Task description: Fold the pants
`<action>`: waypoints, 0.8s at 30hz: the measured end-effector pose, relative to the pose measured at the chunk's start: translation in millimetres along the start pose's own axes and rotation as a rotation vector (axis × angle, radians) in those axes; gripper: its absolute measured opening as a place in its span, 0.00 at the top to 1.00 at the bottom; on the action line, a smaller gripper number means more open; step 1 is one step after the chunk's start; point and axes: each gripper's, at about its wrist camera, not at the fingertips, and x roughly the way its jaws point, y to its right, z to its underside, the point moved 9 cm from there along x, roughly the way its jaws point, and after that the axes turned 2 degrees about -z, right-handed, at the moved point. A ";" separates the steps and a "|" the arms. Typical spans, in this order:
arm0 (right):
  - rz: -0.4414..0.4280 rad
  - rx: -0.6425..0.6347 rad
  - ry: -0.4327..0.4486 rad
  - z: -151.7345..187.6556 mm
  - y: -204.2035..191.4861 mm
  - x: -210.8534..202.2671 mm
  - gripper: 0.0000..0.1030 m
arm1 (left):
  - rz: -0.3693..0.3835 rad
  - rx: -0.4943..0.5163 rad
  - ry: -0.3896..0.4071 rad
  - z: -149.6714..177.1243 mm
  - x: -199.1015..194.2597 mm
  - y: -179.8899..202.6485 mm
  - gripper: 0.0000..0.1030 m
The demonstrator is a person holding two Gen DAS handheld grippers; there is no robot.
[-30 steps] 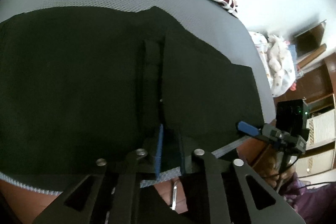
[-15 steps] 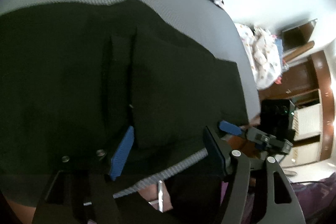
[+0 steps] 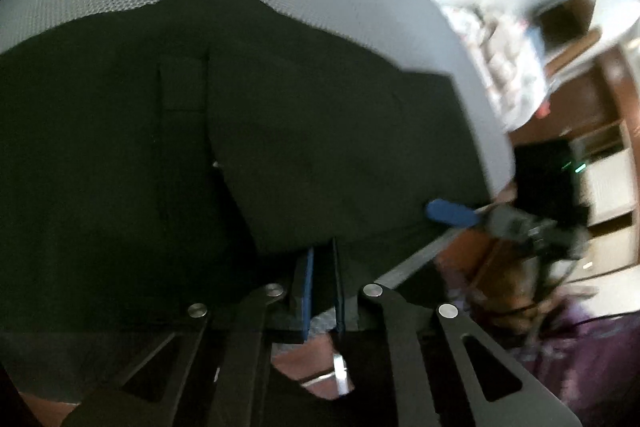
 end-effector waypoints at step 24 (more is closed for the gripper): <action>-0.005 -0.006 -0.002 -0.1 -0.9 -1.2 0.33 | 0.290 -0.315 0.173 -23.2 -27.0 -32.9 0.50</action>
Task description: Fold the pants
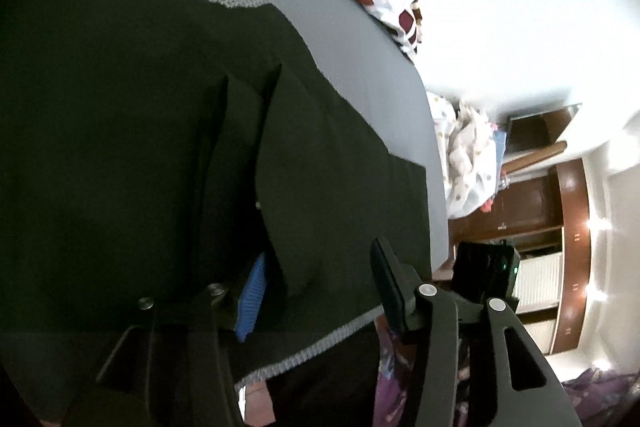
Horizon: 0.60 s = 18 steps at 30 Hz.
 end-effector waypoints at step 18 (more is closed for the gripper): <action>-0.027 0.014 -0.033 2.8 -2.2 5.6 0.32 | -0.262 0.061 0.071 25.9 -19.6 -12.9 0.94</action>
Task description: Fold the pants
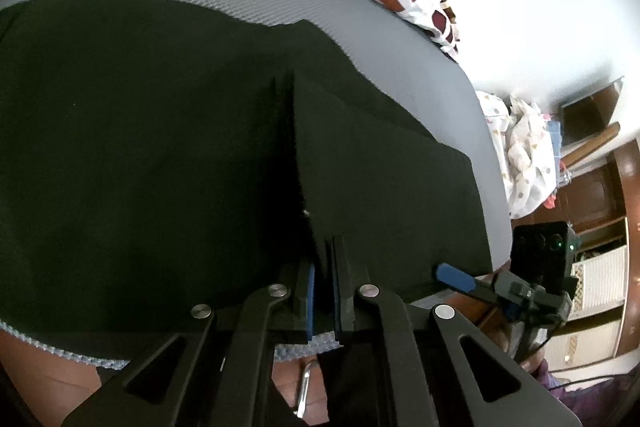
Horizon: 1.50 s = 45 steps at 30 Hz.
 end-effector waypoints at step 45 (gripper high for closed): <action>0.339 -0.583 -0.282 22.8 -68.9 142.1 0.24 | -0.112 -0.092 0.117 -56.5 -109.2 -193.0 0.25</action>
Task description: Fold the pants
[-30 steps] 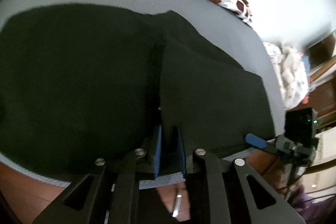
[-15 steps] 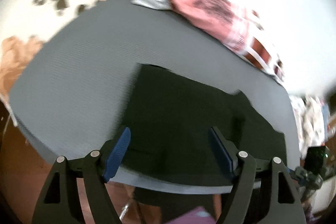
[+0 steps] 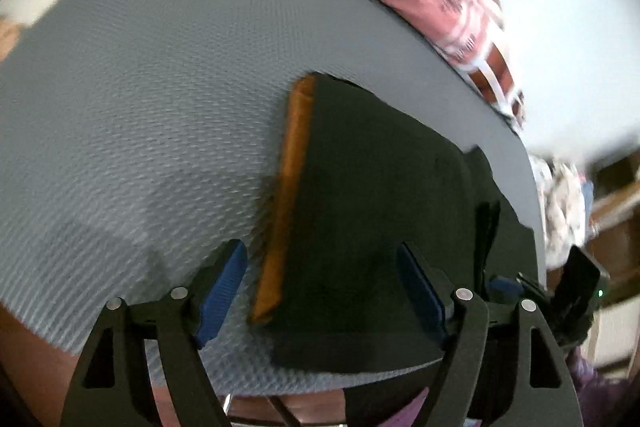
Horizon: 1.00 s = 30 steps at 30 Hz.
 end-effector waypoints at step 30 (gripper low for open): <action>-0.598 0.558 0.261 -4.1 27.7 -76.8 0.16 | 0.429 0.152 0.052 2.1 -27.1 241.4 0.80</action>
